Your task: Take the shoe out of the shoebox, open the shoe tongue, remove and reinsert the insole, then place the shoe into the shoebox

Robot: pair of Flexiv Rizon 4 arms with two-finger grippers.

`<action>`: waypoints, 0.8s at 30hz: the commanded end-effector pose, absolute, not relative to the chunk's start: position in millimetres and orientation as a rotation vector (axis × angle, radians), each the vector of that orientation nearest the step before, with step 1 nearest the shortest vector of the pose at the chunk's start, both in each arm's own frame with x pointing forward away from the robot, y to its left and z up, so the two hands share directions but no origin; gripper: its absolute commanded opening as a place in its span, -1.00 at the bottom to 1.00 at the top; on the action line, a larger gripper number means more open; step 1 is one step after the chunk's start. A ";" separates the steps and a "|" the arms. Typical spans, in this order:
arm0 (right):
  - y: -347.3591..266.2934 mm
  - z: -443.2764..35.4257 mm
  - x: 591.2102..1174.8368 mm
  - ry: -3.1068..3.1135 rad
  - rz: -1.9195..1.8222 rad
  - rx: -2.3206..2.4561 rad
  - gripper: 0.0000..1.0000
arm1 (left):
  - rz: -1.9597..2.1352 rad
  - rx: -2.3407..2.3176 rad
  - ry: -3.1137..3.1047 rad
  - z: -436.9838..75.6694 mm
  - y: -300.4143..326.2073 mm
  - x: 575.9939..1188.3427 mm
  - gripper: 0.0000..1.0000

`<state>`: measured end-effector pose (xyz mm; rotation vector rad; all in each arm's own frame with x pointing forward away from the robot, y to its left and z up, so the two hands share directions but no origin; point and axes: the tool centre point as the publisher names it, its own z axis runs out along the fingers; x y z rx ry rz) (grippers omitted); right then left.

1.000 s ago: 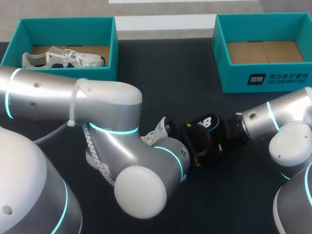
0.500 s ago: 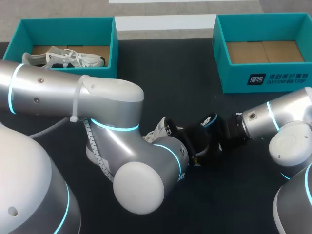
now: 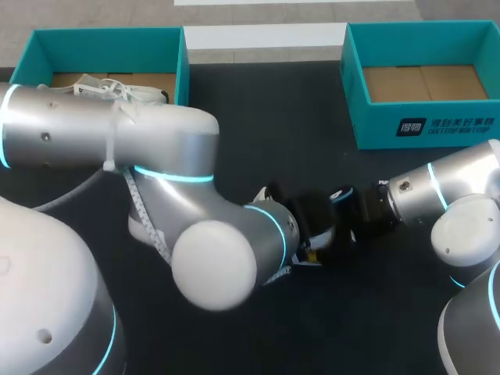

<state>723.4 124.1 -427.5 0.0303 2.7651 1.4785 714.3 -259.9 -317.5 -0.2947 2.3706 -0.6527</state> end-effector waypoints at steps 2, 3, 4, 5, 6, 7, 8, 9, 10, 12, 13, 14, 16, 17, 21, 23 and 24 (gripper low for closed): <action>127.9 -433.2 724.6 2.765 1.475 0.032 -1.00 | -0.684 -0.269 2.455 -302.7 -252.8 717.6 -1.00; 127.9 -433.2 724.6 2.765 1.475 0.032 -1.00 | -0.705 -0.260 2.473 -301.2 -252.9 717.9 -1.00; 127.9 -433.2 724.6 2.765 1.475 0.032 -1.00 | -0.718 -0.255 2.489 -299.6 -252.5 718.2 -1.00; 127.9 -433.2 724.6 2.765 1.475 0.032 -1.00 | -0.725 -0.250 2.495 -297.2 -252.4 718.0 -1.00; 127.9 -433.2 724.6 2.765 1.475 0.032 -1.00 | -0.732 -0.248 2.500 -296.1 -252.4 717.6 -1.00; 127.9 -433.2 724.6 2.765 1.475 0.032 -1.00 | -0.760 -0.225 2.525 -293.1 -252.5 716.9 -1.00; 127.9 -433.2 724.6 2.765 1.475 0.032 -1.00 | -0.771 -0.206 2.535 -290.7 -252.9 716.0 -1.00; 127.9 -433.2 724.6 2.765 1.475 0.032 -1.00 | -0.786 -0.194 2.547 -289.0 -253.2 715.4 -1.00; 127.9 -433.2 724.6 2.765 1.475 0.032 -1.00 | -0.803 -0.156 2.573 -286.2 -253.6 714.5 -1.00; 127.9 -433.2 724.6 2.765 1.475 0.032 -1.00 | -0.834 -0.121 2.597 -282.5 -253.4 712.9 -1.00; 127.9 -433.2 724.6 2.765 1.475 0.032 -1.00 | -0.856 -0.086 2.623 -280.2 -253.4 711.9 -1.00; 127.9 -433.2 724.6 2.765 1.475 0.032 -1.00 | -0.872 -0.078 2.635 -278.5 -252.7 711.5 -1.00; 127.9 -433.2 724.6 2.765 1.475 0.032 -1.00 | -0.868 -0.072 2.638 -276.6 -252.1 710.7 -1.00; 127.9 -433.2 724.6 2.765 1.475 0.032 -1.00 | -0.863 -0.074 2.640 -276.0 -252.1 710.2 -1.00; 127.9 -433.2 724.6 2.765 1.475 0.032 -1.00 | -0.879 -0.065 2.664 -274.7 -253.1 707.9 -1.00; 127.9 -433.2 724.6 2.765 1.475 0.032 -1.00 | -0.885 -0.079 2.671 -275.0 -253.9 706.8 -1.00; 127.9 -433.2 724.6 2.765 1.475 0.032 -1.00 | -0.892 -0.082 2.677 -275.3 -254.0 706.9 -1.00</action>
